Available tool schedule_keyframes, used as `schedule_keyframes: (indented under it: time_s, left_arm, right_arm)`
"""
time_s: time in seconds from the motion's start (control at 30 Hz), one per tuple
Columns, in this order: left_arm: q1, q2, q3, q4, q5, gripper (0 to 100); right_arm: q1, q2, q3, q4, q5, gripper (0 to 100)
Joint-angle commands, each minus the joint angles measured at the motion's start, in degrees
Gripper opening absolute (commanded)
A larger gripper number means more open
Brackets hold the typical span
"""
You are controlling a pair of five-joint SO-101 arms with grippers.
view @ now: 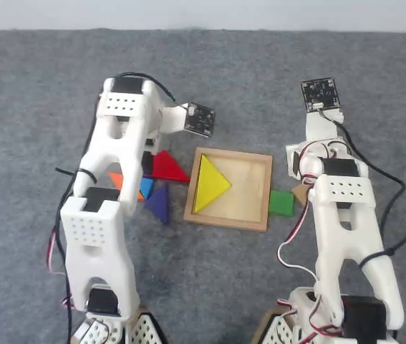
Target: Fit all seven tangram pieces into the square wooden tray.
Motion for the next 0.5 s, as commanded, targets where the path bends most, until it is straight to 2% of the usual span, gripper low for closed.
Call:
schedule_keyframes:
  time_s: [0.0,0.23,0.47]
  left_arm:
    - [0.4,2.3,-0.7,-4.7,-1.1,34]
    - [0.4,2.3,-0.7,-1.1,2.2,34]
    - [1.3,8.4,-0.6,-9.0,9.3,34]
  right_arm:
    - [0.6,-2.2,-0.4,-1.0,0.6,6.1]
    - [0.6,-2.2,-0.5,-2.2,0.7,6.1]
    - [0.6,-2.2,-0.5,-2.1,0.7,6.1]
